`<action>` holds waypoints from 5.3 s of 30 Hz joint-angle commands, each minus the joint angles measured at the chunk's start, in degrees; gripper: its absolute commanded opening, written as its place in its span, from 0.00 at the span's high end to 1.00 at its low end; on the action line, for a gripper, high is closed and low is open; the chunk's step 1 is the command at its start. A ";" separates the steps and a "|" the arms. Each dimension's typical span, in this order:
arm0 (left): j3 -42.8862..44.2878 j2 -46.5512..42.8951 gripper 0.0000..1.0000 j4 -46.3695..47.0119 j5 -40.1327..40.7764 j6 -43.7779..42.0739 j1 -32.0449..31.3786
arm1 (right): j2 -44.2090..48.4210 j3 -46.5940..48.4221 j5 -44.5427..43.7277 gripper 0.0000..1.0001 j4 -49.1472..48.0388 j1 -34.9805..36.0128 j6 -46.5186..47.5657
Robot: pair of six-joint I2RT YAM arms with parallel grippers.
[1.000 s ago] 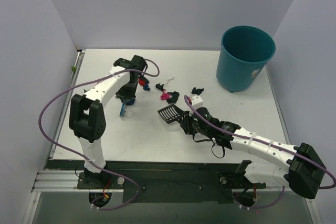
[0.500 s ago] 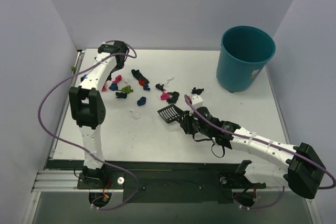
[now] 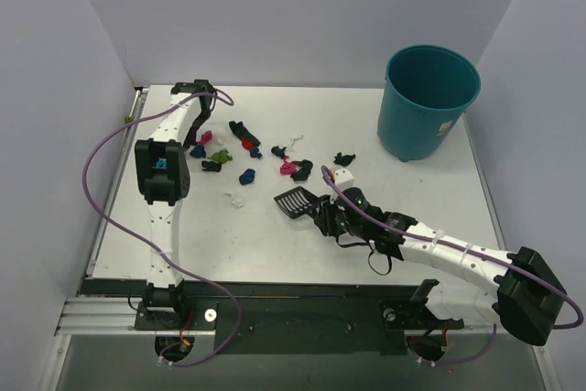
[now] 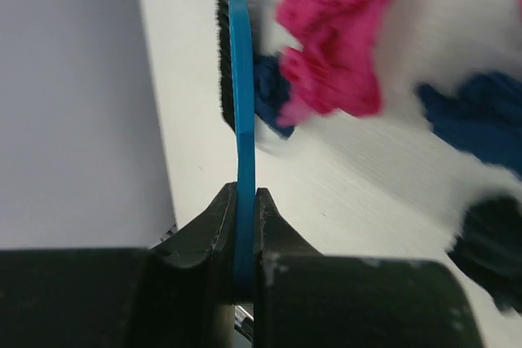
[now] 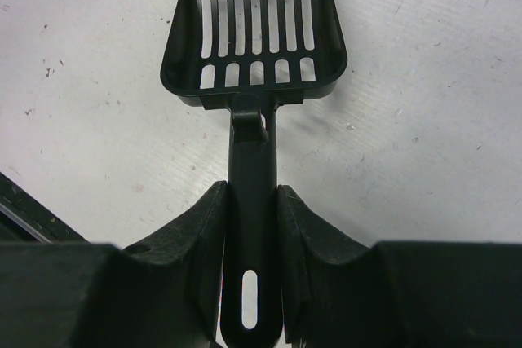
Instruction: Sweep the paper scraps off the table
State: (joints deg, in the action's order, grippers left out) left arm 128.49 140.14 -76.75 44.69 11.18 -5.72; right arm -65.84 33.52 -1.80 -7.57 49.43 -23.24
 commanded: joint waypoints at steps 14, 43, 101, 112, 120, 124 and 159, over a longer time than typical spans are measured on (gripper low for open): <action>-13.97 -25.79 1.00 -3.40 -0.90 -4.06 -16.17 | -1.21 0.85 0.92 1.00 -2.71 -0.56 -0.57; -0.06 -6.78 1.00 2.93 -27.78 -16.90 -15.46 | -2.62 1.38 3.47 1.00 -3.24 -0.91 -0.57; -21.87 -23.06 1.00 0.72 -40.99 -4.95 -23.81 | -33.03 37.59 -7.07 1.00 25.51 12.09 11.12; -20.22 -28.86 1.00 0.47 -45.21 -0.28 -25.49 | -31.28 34.25 -7.25 1.00 21.99 12.09 11.29; -15.90 -30.01 1.00 -1.64 -38.72 0.95 -25.22 | -28.73 31.96 -7.78 1.00 21.37 12.01 10.68; -15.64 -28.96 1.00 -1.91 -37.30 1.12 -24.61 | -27.41 31.96 -7.86 1.00 23.48 12.09 10.24; -1.33 -16.14 1.00 6.19 -30.45 -1.60 -16.00 | -21.17 29.58 -3.74 1.00 36.57 6.47 6.11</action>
State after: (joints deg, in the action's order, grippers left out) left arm 119.04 119.00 -69.67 11.33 11.29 -22.90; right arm -87.22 61.36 -7.68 25.36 57.69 -16.40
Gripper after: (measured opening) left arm 0.150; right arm 0.229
